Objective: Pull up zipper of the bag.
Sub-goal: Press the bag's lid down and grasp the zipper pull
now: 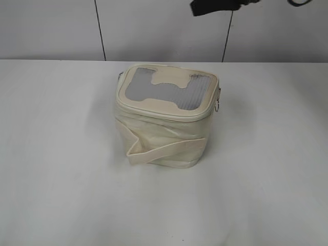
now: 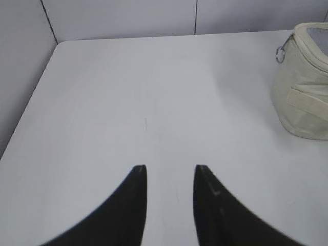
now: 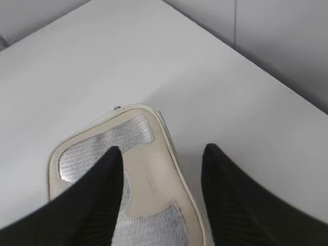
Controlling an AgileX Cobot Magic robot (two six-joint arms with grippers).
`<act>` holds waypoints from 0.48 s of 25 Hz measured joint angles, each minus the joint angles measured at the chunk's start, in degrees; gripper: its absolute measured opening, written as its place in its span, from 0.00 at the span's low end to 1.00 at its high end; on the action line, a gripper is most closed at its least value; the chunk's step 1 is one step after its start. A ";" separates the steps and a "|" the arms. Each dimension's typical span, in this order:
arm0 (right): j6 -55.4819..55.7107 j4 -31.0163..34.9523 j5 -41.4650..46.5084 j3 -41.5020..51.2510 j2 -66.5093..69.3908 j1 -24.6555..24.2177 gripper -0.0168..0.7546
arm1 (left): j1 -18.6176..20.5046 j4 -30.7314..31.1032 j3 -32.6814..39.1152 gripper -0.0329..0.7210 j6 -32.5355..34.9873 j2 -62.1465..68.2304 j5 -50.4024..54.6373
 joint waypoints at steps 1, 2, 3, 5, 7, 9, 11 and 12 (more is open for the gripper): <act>-0.06 -1.20 1.38 -3.91 2.79 1.29 0.54 | 0.00 -0.01 0.00 0.36 0.00 0.00 0.00; -0.10 -1.92 3.20 -7.26 6.15 2.49 0.54 | 0.00 -0.01 0.00 0.36 0.00 0.00 0.00; -0.05 -2.50 5.22 -11.29 9.56 3.35 0.54 | 0.00 -0.01 0.00 0.36 0.00 0.00 0.00; 0.71 -3.01 9.27 -19.36 15.72 4.85 0.54 | 0.00 0.01 0.00 0.36 0.00 0.00 0.00; 3.35 -3.45 13.68 -27.44 22.31 5.81 0.54 | 0.00 0.06 0.00 0.36 0.00 0.00 0.00; 6.35 -3.85 17.05 -34.04 27.99 6.22 0.54 | 0.00 0.06 0.00 0.36 0.00 0.00 0.00; 9.48 -4.94 18.11 -41.17 33.35 6.48 0.54 | 0.00 0.06 0.00 0.36 0.00 0.00 0.00; 10.95 -5.68 18.17 -43.93 35.10 6.62 0.54 | 0.00 0.06 0.00 0.36 0.00 0.00 0.00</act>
